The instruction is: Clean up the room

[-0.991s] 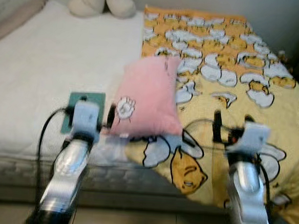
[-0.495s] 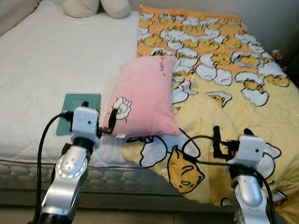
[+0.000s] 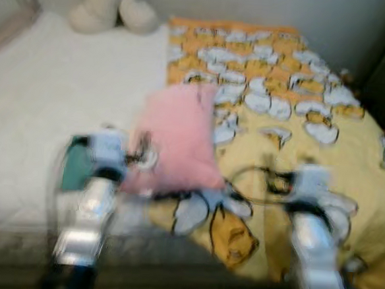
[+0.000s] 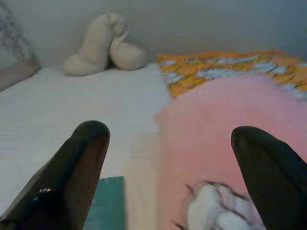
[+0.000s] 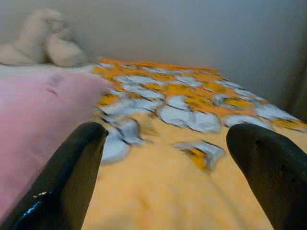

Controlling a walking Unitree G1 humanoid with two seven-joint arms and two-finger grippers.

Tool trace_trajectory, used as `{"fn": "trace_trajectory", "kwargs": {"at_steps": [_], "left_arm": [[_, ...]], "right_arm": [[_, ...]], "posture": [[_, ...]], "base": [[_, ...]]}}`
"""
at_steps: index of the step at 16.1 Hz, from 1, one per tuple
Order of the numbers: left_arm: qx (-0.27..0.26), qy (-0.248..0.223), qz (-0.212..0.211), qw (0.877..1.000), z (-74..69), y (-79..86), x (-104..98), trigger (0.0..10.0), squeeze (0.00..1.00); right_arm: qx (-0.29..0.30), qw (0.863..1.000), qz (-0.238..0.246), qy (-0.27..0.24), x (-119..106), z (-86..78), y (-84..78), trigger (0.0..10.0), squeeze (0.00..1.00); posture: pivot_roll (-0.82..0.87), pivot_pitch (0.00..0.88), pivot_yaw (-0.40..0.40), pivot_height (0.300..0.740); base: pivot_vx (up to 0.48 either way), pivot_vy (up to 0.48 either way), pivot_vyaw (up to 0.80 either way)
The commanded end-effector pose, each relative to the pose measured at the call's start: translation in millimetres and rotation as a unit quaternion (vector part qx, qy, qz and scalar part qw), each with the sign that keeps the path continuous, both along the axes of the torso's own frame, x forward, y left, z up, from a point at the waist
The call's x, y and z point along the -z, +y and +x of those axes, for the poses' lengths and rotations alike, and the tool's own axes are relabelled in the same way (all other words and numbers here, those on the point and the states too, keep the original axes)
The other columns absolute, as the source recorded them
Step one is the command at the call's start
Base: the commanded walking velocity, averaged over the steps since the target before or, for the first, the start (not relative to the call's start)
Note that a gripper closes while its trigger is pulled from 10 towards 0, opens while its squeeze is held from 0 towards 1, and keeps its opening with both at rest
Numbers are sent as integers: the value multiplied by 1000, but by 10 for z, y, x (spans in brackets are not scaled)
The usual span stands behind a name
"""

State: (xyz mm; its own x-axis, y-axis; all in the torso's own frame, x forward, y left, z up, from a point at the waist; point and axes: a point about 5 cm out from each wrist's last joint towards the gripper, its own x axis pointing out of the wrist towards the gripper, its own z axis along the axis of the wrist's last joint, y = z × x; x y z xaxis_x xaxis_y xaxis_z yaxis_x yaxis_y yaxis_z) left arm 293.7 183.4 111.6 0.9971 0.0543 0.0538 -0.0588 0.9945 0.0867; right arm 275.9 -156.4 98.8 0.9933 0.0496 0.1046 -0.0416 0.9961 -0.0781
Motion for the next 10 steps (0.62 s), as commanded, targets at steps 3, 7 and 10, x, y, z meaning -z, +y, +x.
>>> {"fn": "trace_trajectory", "kwargs": {"at_steps": [3, 7, 10], "left_arm": [[10, 2, -13, 1000, 30, -105, -13, 10000, 0], [28, 4, 24, 999, 202, -195, -80, 10000, 0], [25, 1, 14, 1000, 343, -186, -163, 10000, 0]], "right_arm": [[18, 1000, -9, 11, 19, -19, -153, 10000, 137], [10, 1000, -7, 14, 20, 1, -128, 10000, 133], [10, 1000, 12, 20, 1, 49, -129, 10000, 133]], "posture": [[-37, 0, 6, 740], [-36, 0, 6, 740], [-42, 0, 12, 740]], "base": [[251, 286, 0], [0, 120, 0], [0, 0, 0]]}}
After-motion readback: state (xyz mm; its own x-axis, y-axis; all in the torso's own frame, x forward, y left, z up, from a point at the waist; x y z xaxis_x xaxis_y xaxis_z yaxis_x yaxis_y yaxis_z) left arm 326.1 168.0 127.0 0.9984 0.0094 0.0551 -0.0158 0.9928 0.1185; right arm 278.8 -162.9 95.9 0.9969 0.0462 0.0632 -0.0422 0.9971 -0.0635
